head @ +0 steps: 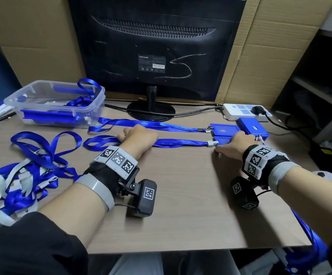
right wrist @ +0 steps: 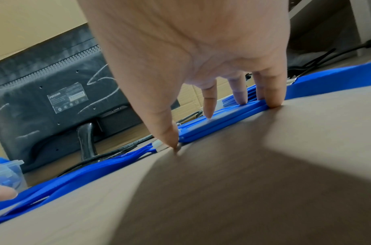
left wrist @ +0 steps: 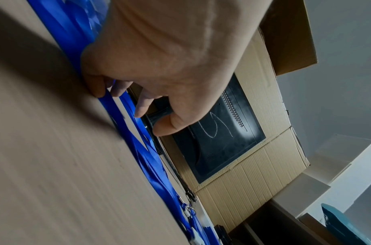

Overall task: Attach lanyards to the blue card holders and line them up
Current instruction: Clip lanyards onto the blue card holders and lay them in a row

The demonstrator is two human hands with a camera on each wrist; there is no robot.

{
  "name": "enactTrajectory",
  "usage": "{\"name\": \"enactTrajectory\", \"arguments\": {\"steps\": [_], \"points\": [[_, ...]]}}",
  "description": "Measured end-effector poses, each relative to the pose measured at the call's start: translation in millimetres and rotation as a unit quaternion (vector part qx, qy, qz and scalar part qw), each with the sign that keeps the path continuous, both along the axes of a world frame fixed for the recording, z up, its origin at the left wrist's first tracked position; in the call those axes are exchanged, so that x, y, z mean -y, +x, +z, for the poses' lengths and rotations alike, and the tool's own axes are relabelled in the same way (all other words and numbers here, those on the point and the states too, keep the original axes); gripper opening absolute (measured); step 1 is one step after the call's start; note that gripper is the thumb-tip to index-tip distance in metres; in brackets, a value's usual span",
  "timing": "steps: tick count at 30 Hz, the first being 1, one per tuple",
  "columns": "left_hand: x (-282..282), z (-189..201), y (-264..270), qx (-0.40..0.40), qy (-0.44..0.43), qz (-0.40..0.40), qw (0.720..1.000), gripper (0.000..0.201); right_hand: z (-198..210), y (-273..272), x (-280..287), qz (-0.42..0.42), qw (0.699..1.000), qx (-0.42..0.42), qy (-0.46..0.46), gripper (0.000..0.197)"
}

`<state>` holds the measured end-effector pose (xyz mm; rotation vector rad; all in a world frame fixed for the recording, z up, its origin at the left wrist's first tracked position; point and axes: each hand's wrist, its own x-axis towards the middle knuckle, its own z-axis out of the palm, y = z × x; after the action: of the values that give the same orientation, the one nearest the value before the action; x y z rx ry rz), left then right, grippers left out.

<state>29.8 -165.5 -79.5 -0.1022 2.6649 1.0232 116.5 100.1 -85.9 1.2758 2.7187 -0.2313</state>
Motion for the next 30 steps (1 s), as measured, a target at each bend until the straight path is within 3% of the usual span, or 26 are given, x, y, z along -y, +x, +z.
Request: {"name": "enactTrajectory", "arguments": {"steps": [8, 11, 13, 15, 18, 22, 27, 30], "points": [[-3, 7, 7, 0.010, 0.017, 0.014, 1.000, 0.055, 3, 2, 0, -0.016, 0.999, -0.016, -0.034, 0.102], [-10, 23, 13, 0.010, 0.025, 0.003, 1.000, 0.045, 16, 11, 0, -0.016, 0.998, -0.056, -0.028, 0.099], [-20, 32, 15, 0.002, 0.074, -0.010, 0.997, 0.027, 24, 19, -6, -0.013, 0.997, -0.080, -0.011, 0.087], [-34, 39, 20, -0.001, 0.195, -0.020, 0.981, 0.011, 31, 27, -17, -0.016, 0.994, -0.108, -0.002, 0.069], [-53, 47, 34, 0.063, 0.279, -0.021, 0.958, 0.019, 42, 36, -38, -0.017, 0.986, -0.163, -0.020, 0.059], [-82, 48, 44, 0.100, 0.295, -0.033, 0.950, 0.025, 49, 42, -63, -0.015, 0.975, -0.215, -0.043, 0.011], [-110, 40, 48, 0.147, 0.289, -0.046, 0.945, 0.013, 35, 27, -85, -0.042, 0.969, -0.235, -0.061, 0.035], [-116, 32, 46, 0.190, 0.277, -0.054, 0.940, 0.011, 28, 18, -93, -0.045, 0.974, -0.209, -0.069, 0.033]]}}
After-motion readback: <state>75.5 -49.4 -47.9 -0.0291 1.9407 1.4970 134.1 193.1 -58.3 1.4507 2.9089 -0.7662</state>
